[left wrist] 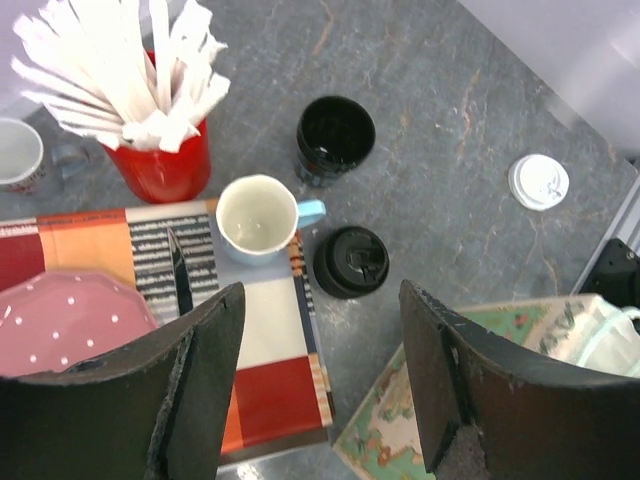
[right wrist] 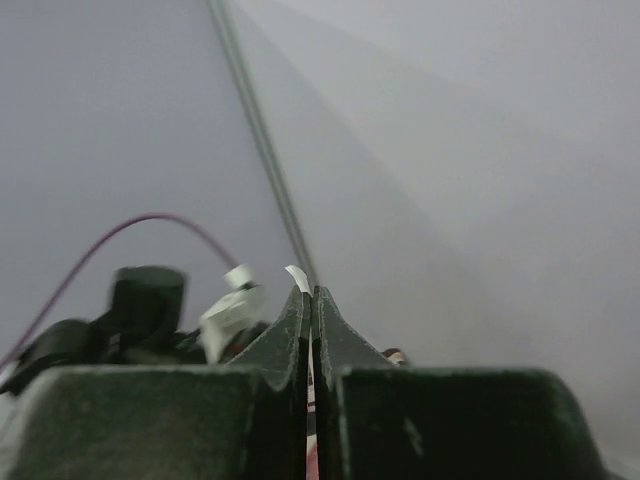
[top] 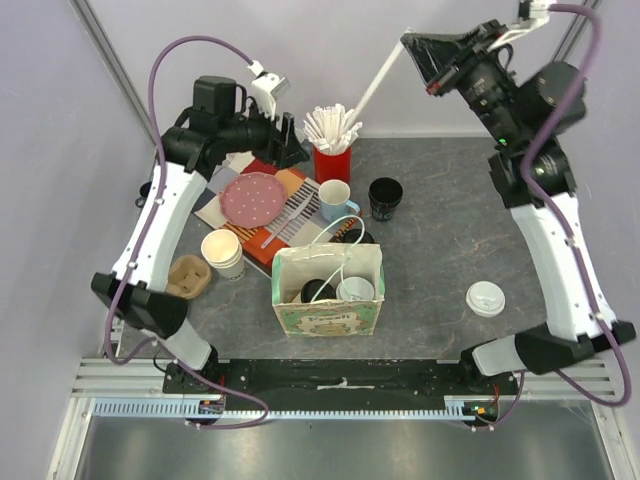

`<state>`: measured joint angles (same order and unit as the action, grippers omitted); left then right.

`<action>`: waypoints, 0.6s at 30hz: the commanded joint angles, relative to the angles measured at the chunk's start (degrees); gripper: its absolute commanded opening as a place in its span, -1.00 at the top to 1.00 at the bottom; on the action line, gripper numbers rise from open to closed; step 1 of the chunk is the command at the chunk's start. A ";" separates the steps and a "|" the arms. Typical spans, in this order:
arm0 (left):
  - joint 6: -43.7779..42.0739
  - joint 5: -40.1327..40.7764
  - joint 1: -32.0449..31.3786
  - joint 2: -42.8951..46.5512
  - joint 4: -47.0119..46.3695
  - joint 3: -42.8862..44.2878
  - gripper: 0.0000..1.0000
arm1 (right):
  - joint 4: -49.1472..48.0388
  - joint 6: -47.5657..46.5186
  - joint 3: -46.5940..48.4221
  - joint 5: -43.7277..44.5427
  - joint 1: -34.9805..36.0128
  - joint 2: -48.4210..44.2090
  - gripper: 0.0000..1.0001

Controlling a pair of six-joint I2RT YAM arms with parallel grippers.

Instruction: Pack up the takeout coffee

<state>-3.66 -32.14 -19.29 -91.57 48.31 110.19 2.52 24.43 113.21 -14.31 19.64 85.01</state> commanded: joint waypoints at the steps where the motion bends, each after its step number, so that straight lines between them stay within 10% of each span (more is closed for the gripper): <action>1: 3.13 -2.57 0.22 -5.72 -5.33 7.22 -0.36 | 3.90 7.55 -7.70 -15.38 -0.30 -8.43 1.00; 18: -7.68 -0.91 -2.77 -22.77 -6.92 18.30 -0.32 | 18.13 5.11 -35.50 -18.83 0.22 -31.22 1.00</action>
<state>-8.71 -33.06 -21.43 -113.67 44.01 124.36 17.80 32.03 81.93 -34.00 19.68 56.12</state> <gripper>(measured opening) 0.654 0.010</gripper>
